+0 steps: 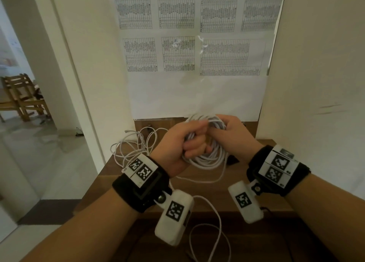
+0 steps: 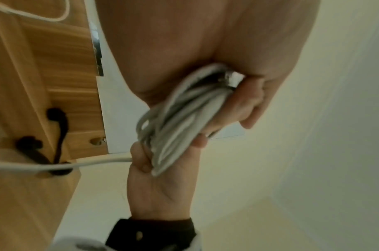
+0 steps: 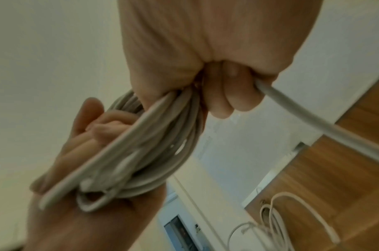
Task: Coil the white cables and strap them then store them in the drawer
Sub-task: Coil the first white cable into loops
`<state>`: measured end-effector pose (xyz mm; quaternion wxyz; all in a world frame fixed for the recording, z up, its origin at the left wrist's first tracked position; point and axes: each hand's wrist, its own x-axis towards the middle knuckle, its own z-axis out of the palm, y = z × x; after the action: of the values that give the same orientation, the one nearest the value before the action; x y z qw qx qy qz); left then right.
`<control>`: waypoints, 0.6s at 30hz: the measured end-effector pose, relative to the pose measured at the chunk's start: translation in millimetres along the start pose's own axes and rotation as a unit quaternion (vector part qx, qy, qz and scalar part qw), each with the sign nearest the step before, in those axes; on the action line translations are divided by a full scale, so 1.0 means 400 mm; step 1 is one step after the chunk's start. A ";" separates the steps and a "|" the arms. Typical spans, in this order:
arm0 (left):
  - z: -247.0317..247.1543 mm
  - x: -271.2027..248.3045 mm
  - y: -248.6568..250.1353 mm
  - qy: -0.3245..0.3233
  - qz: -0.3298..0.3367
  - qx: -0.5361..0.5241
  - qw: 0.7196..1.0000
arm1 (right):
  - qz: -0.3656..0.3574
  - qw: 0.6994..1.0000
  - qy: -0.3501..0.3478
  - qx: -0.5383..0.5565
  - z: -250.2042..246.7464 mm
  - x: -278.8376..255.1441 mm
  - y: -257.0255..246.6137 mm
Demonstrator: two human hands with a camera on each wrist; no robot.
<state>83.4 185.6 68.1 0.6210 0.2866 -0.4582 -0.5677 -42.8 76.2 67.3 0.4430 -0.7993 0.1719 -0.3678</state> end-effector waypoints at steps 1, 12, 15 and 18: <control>0.004 0.001 0.007 0.007 -0.003 -0.025 1.000 | -0.003 1.000 -0.004 0.000 -0.003 0.004 -0.004; -0.047 0.035 0.108 0.087 0.062 -0.226 0.968 | 0.094 0.993 -0.077 -0.002 -0.002 -0.045 0.089; -0.056 0.046 0.119 0.102 0.081 -0.245 0.961 | 0.111 0.990 -0.043 -0.076 0.029 -0.057 0.100; -0.048 0.057 0.124 0.123 0.114 -0.235 0.958 | 0.086 0.988 -0.014 -0.126 0.061 -0.063 0.092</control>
<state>121.1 170.0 109.3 0.7827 0.1459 -0.2619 -0.5454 -39.8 85.2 17.7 0.3711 -0.8362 0.2787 -0.2922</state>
